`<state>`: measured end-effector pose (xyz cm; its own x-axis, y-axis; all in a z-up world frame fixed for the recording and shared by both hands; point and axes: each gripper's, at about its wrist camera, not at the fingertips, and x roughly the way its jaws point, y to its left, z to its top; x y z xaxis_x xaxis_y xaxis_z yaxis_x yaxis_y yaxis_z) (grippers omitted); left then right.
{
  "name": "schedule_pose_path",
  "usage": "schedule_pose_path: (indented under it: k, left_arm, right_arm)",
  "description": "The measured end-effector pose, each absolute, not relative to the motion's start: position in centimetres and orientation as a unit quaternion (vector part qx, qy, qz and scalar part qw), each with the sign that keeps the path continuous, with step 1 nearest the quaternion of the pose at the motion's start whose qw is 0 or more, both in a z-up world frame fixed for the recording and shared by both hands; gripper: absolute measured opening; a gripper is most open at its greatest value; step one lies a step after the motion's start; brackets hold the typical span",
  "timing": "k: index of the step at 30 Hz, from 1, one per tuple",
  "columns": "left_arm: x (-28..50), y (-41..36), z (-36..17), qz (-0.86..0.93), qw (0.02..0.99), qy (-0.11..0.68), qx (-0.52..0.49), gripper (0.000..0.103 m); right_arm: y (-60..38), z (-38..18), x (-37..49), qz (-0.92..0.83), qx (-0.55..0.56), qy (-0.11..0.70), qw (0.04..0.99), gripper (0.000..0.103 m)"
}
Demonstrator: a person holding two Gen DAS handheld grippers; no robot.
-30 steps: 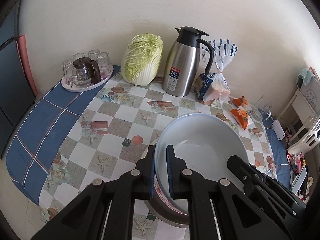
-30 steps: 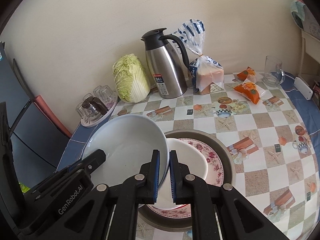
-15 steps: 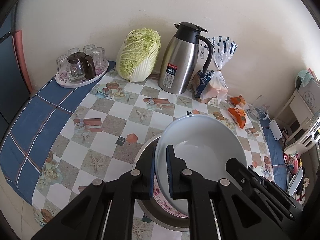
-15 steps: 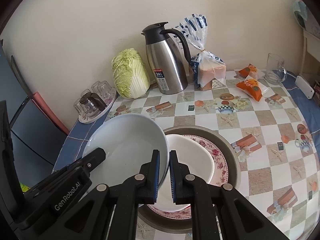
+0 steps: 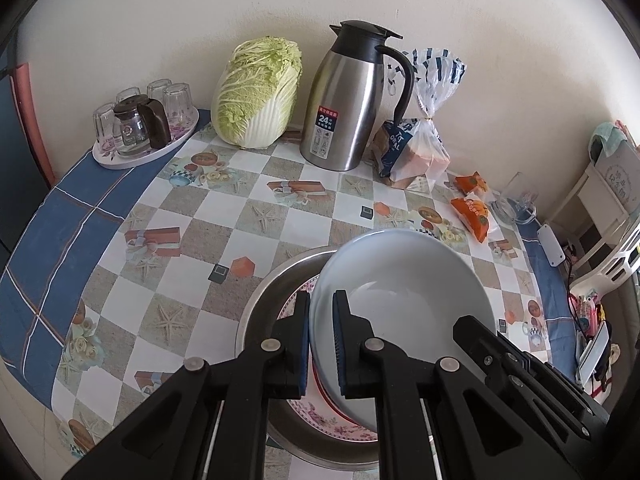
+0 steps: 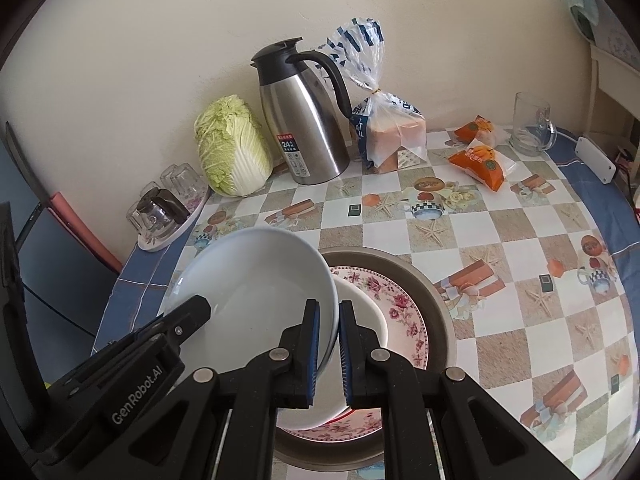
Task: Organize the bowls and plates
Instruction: 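Lower the round bowl into the square bowl and open both tools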
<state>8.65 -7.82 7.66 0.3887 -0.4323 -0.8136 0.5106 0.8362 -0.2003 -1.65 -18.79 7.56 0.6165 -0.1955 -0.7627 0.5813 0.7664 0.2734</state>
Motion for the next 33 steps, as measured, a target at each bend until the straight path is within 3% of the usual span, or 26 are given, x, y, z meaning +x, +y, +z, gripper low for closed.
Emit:
schedule_pose_path:
  k: [26, 28, 30, 33]
  left_arm:
    - [8.6, -9.0, 6.7, -0.289, 0.826, 0.482, 0.051, 0.011]
    - [8.6, -8.9, 6.7, -0.285, 0.826, 0.483, 0.052, 0.018]
    - [8.7, -8.7, 6.8, -0.282, 0.828, 0.482, 0.051, 0.040]
    - [8.7, -8.3, 7.3, -0.276, 0.832, 0.480, 0.046, 0.046]
  right_arm:
    - [-20.4, 5.7, -1.9, -0.233, 0.279, 0.384, 0.849, 0.013]
    - [-20.4, 5.7, -1.8, -0.230, 0.281, 0.384, 0.849, 0.015]
    - [-20.3, 5.7, -1.7, -0.224, 0.283, 0.383, 0.850, 0.021]
    - [-19.9, 6.1, -1.6, -0.225, 0.271, 0.384, 0.854, 0.031]
